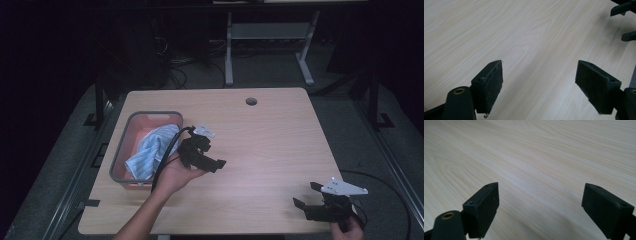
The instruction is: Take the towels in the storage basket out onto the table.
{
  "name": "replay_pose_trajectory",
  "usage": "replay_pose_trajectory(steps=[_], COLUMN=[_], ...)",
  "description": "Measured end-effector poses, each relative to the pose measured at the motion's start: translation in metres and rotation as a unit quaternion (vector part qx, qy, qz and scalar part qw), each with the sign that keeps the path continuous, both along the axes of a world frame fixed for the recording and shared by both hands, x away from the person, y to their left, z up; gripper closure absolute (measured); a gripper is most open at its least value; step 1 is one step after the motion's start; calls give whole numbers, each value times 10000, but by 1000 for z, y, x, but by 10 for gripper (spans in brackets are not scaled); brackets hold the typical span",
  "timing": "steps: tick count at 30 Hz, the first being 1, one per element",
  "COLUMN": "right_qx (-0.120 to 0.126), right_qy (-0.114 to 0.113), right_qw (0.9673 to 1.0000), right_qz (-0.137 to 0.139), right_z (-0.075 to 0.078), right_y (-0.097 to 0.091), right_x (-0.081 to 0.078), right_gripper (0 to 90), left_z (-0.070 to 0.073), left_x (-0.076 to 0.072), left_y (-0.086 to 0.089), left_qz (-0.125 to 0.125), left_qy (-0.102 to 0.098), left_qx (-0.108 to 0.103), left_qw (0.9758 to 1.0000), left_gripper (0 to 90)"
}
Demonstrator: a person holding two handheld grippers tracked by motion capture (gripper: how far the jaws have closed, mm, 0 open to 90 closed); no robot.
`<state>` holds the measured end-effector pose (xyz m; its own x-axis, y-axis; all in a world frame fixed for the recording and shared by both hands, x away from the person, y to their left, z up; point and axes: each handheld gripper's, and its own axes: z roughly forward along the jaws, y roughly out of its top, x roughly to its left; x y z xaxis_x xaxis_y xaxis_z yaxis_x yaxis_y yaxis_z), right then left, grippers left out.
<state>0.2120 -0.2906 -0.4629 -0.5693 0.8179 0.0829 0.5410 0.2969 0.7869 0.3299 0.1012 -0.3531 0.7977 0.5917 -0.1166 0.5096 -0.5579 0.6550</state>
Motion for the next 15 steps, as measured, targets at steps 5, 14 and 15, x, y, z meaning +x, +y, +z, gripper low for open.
replay_pose_trajectory(steps=[5,14,15], right_qx=[-30,-38,-33], right_qy=[-27,0,4], right_qw=[10000,10000,10000], right_qz=[31,37,33], right_z=[1,1,1], right_y=[0,1,1], right_x=[0,0,0], right_gripper=[137,137,137], left_z=[5,12,12], left_x=[4,11,12], left_y=[8,22,24], left_qz=[82,274,313], left_qy=[-20,10,28], left_qx=[12,17,-7], left_qw=[10000,9996,9995], left_gripper=[218,199,198])
